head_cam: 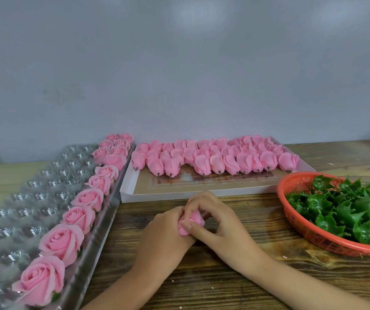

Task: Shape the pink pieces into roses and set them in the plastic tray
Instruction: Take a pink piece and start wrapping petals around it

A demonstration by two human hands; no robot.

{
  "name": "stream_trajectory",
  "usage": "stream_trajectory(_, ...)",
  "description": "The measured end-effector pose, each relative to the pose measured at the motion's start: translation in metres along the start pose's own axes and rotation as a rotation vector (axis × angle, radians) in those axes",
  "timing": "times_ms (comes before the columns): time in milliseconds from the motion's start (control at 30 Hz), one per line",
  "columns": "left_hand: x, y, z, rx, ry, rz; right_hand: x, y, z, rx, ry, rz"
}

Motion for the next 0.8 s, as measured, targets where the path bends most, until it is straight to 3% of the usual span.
stream_trajectory(467,-0.0002,0.0036,-0.0024,0.006,-0.067,-0.013,0.0,0.002,-0.0042,0.062,0.01,-0.039)
stream_trajectory(800,-0.0012,0.0003,-0.0012,-0.018,0.016,0.049,-0.0008,0.0011,-0.0009,0.025,-0.029,0.04)
Point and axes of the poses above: each hand's wrist, its own y-axis away from the middle knuckle, its own x-axis out of the palm, z = x × y, the point moved 1 cm from there along -y, towards the middle knuckle, and after that the axes turned 13 degrees about -y, right-handed, at the moved point
